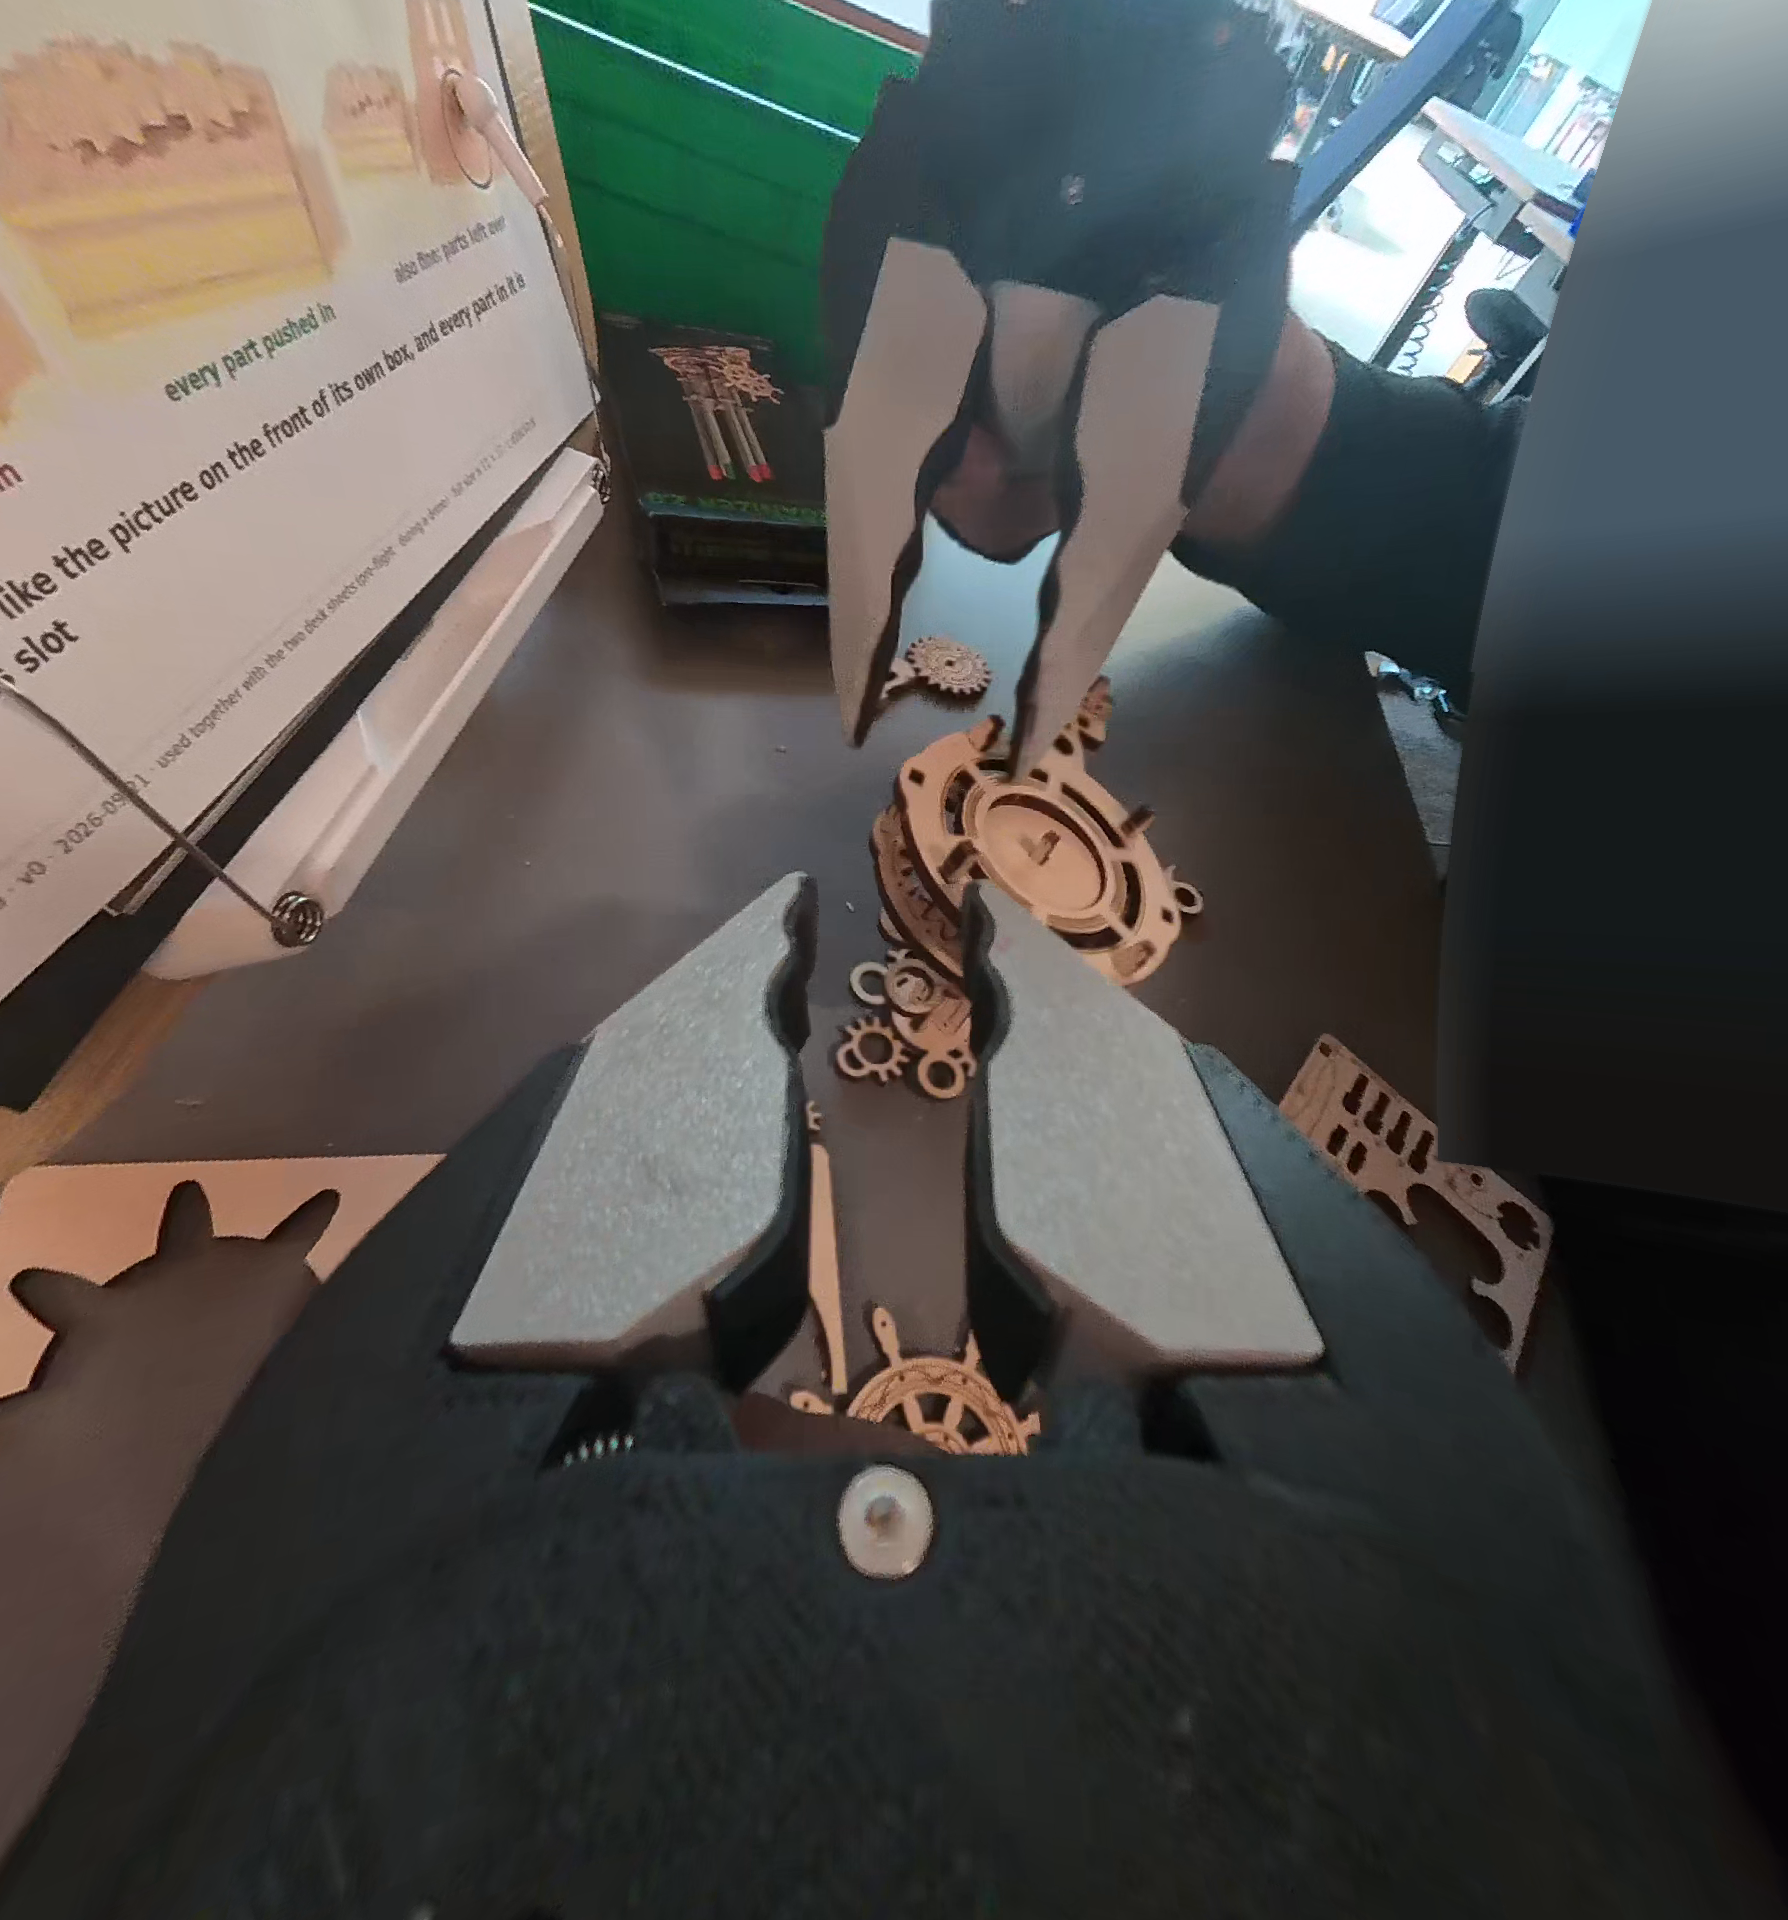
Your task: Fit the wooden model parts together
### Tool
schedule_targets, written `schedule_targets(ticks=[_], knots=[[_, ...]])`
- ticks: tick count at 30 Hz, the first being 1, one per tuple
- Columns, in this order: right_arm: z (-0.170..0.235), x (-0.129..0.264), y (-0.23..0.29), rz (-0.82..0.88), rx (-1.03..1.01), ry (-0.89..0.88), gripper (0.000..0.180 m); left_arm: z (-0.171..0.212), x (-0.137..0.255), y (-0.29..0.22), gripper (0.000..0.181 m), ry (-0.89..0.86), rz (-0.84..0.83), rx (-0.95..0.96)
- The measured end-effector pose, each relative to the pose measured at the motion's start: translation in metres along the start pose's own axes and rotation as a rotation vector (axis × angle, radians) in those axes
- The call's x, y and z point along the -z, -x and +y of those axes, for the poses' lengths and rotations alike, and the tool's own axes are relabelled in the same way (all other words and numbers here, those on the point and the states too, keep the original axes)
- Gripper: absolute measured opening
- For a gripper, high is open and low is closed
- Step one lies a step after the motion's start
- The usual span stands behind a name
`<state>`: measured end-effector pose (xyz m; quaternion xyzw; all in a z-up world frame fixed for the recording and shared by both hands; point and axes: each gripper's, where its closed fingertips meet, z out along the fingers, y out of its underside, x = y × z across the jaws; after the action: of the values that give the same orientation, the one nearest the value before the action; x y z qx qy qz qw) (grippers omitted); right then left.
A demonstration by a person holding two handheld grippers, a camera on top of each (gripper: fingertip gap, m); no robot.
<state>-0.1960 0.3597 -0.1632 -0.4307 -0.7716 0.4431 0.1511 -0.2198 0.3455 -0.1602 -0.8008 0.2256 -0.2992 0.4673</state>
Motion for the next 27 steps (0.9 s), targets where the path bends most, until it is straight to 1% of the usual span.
schedule_targets(ticks=[3,7,11,18,27], knots=[[-0.001,-0.002,0.003,-0.02,-0.008,0.009,0.013,0.0,-0.001,-0.003,0.022,-0.003,0.01,-0.017],[-0.001,-0.002,0.005,0.013,0.003,0.022,0.013,-0.005,-0.001,-0.014,0.019,-0.025,0.048,-0.069],[0.0,-0.003,0.007,0.034,0.006,0.036,0.013,-0.001,-0.008,-0.012,0.01,-0.005,0.024,-0.113],[0.001,0.001,0.007,0.073,-0.002,0.048,0.012,-0.005,-0.011,-0.011,0.008,-0.019,0.014,-0.127],[0.005,0.002,0.007,0.079,-0.091,0.062,0.011,-0.005,-0.015,-0.009,0.007,0.006,0.038,-0.086]])
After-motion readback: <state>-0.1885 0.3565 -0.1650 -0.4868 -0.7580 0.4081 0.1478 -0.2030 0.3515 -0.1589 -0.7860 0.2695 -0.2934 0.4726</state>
